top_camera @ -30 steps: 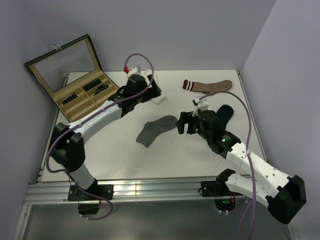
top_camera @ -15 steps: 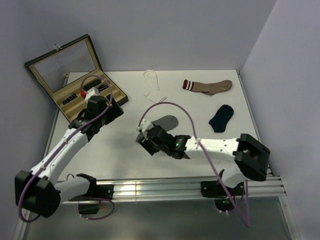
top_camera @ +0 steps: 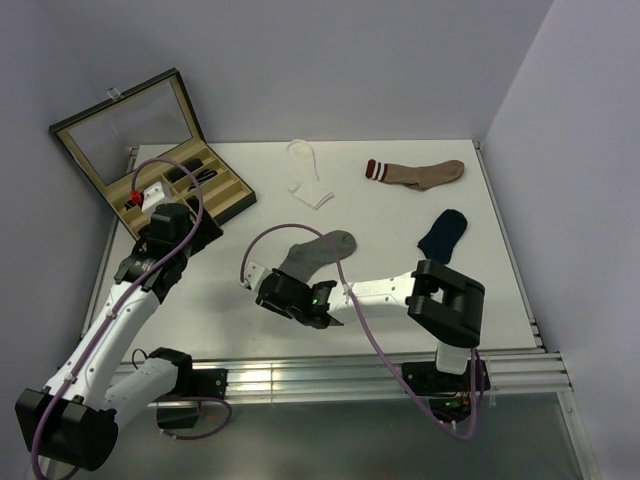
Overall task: Roll the socks
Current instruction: Roll the sock at the center of the board.
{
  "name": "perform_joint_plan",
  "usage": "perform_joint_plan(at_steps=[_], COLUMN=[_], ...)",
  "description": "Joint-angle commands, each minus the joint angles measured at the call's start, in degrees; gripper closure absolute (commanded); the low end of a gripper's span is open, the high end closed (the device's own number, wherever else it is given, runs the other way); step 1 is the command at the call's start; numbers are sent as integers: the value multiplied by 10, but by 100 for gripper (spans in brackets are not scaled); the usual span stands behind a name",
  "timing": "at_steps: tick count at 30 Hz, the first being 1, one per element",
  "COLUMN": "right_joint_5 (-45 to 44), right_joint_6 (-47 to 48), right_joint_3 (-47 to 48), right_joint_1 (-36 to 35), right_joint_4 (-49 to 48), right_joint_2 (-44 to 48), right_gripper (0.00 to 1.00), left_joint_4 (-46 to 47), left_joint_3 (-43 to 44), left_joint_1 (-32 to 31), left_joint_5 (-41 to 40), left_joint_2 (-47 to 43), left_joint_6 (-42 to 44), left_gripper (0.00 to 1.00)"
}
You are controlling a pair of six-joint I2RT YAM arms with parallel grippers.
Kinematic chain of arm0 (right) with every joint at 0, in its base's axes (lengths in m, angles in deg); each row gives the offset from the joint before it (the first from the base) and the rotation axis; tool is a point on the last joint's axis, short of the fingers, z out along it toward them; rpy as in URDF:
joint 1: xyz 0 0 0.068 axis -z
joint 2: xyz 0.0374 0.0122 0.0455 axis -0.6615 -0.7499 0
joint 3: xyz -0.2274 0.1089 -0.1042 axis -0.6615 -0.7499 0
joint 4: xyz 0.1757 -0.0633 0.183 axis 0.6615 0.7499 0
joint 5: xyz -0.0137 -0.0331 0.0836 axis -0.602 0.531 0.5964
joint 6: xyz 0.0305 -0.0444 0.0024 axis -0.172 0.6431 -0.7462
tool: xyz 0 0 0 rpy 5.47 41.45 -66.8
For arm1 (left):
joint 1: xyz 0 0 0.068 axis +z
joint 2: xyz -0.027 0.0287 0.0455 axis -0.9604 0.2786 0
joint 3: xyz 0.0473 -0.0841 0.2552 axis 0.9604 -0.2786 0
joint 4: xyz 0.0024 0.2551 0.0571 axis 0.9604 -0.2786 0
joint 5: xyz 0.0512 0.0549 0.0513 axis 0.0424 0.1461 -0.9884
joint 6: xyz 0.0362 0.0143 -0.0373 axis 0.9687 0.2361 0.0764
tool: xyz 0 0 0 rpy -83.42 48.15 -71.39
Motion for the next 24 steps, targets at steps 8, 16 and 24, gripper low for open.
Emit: perform_joint_plan(at_steps=[8, 16, 24], right_joint_5=[-46, -53, -50], right_joint_6=[24, 16, 8], right_joint_3=[37, 30, 25], right_joint_1=[1, 10, 23], right_joint_4=[-2, -4, -4], right_joint_2=[-39, -45, -56], right_gripper=[54, 54, 54], left_joint_4=[11, 15, 14], left_joint_3=[-11, -14, -14], left_joint_1=[27, 37, 42], left_joint_5=[-1, 13, 17], left_joint_2=[-9, -5, -7], left_joint_6=[16, 16, 17], left_gripper=[0, 0, 1])
